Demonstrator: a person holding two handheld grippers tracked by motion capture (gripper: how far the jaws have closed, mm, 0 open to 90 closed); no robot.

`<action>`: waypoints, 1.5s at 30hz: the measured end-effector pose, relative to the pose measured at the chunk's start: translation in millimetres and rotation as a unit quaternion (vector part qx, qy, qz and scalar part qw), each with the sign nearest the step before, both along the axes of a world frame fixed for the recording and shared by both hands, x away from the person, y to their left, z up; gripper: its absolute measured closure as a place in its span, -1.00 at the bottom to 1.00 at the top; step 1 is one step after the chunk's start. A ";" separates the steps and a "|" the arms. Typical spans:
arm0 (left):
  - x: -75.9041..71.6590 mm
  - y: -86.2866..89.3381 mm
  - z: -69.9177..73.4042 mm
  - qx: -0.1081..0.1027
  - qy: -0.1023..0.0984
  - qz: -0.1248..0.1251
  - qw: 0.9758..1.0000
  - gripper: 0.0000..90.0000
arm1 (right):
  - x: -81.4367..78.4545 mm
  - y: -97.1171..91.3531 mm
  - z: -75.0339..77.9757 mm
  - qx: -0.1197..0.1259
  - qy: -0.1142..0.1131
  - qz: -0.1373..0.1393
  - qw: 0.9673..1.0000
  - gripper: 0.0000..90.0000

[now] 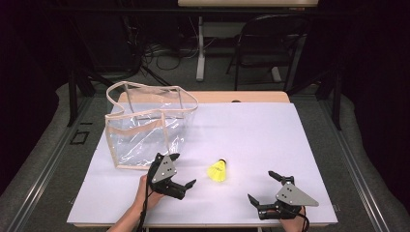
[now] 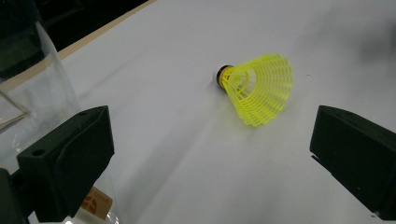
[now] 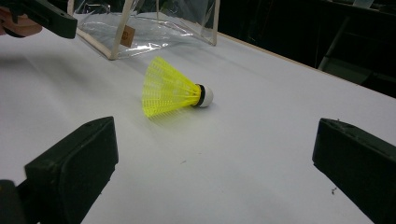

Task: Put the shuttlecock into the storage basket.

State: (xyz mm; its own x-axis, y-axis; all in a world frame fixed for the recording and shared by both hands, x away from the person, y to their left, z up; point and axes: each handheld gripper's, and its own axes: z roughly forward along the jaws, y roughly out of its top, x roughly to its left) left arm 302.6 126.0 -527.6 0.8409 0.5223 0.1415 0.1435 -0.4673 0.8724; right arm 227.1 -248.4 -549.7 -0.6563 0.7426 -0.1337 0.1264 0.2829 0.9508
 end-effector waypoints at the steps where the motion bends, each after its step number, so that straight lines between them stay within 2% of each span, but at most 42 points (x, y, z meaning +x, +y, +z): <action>1: 0.9 -1.9 0.1 -0.001 0.000 0.000 1.000 -1.00 | 0.3 -0.2 0.1 -0.002 -0.002 0.000 1.000 -1.00; 8: 5.3 -11.9 0.6 0.008 0.002 -0.007 1.000 -1.00 | 0.7 -0.4 -0.3 -0.001 0.001 -0.001 1.000 -1.00; 12: 9.2 -16.7 1.8 0.013 0.014 -0.011 1.000 -1.00 | 0.9 -0.7 -0.4 -0.003 0.001 -0.001 1.000 -1.00; 23: 16.9 -28.2 2.8 0.034 0.023 -0.007 0.999 -1.00 | 1.2 -0.7 -0.7 -0.005 0.004 -0.002 1.000 -1.00; 39: 25.6 -48.3 2.5 0.066 0.028 -0.009 0.997 -0.99 | 2.0 -1.5 -1.5 -0.006 0.007 -0.002 1.000 -1.00; 45: 26.9 -53.0 1.2 0.076 0.032 -0.017 0.996 -0.86 | 2.5 -1.4 -1.9 -0.007 0.008 -0.002 1.000 -1.00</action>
State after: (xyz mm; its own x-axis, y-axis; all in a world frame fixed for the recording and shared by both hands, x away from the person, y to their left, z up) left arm 329.5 73.0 -526.4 0.8676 0.4699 0.1626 0.1779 -0.5986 0.7811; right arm 229.7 -249.7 -551.6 -0.6553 0.7434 -0.1339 0.1430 0.2961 0.9444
